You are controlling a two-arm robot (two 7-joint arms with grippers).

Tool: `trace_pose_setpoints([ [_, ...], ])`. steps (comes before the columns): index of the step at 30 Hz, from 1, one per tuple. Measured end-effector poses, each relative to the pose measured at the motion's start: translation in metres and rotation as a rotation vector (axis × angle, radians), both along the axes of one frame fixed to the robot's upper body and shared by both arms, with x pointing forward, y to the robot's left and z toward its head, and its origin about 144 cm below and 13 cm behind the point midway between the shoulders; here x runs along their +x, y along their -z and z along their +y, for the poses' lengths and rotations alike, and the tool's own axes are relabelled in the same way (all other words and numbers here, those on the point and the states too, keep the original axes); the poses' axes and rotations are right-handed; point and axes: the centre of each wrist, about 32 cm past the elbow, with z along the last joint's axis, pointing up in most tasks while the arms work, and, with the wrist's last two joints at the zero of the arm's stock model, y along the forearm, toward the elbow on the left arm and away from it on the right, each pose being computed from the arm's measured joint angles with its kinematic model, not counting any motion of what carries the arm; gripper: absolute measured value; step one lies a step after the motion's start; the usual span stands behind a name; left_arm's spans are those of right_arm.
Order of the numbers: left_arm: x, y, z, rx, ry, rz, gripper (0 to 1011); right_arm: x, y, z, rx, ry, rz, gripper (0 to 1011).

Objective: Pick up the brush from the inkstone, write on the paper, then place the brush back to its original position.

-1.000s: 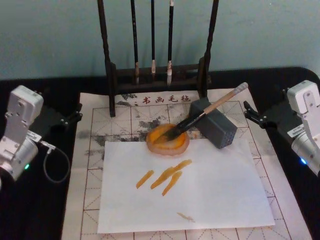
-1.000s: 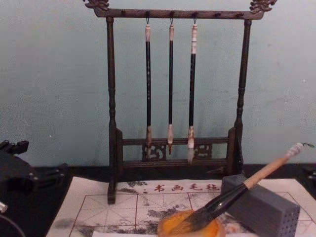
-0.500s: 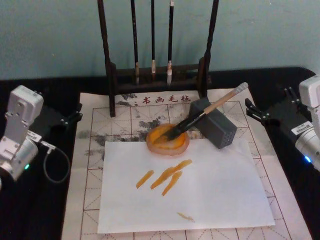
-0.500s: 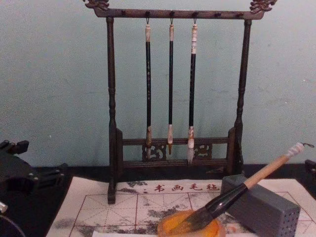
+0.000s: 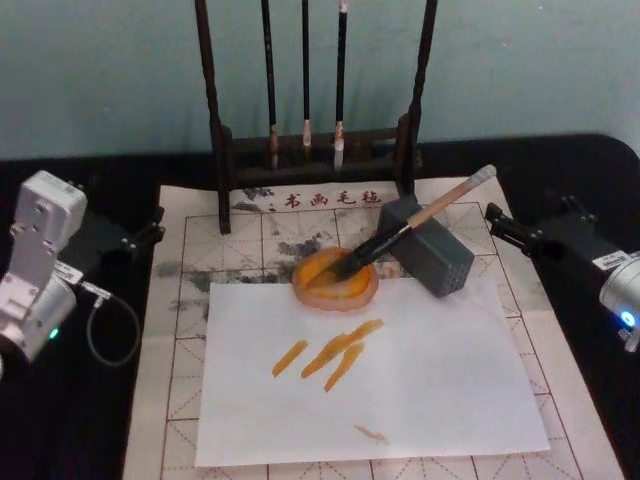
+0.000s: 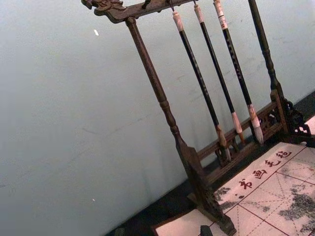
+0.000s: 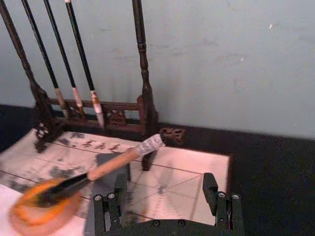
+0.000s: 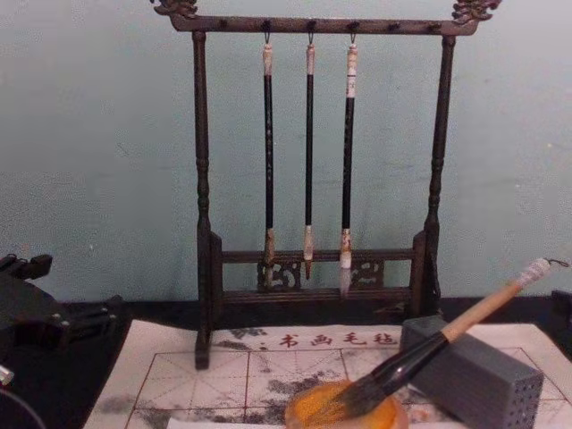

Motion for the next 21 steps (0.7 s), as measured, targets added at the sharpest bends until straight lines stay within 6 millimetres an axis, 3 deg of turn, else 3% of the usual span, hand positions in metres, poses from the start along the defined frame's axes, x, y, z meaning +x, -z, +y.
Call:
trace_pose_setpoints([
  [21, 0.0, 0.0, 0.0, 0.0, 0.0, 0.0, 1001, 0.012, 0.0, 0.009, 0.471, -0.035, 0.257, 1003],
])
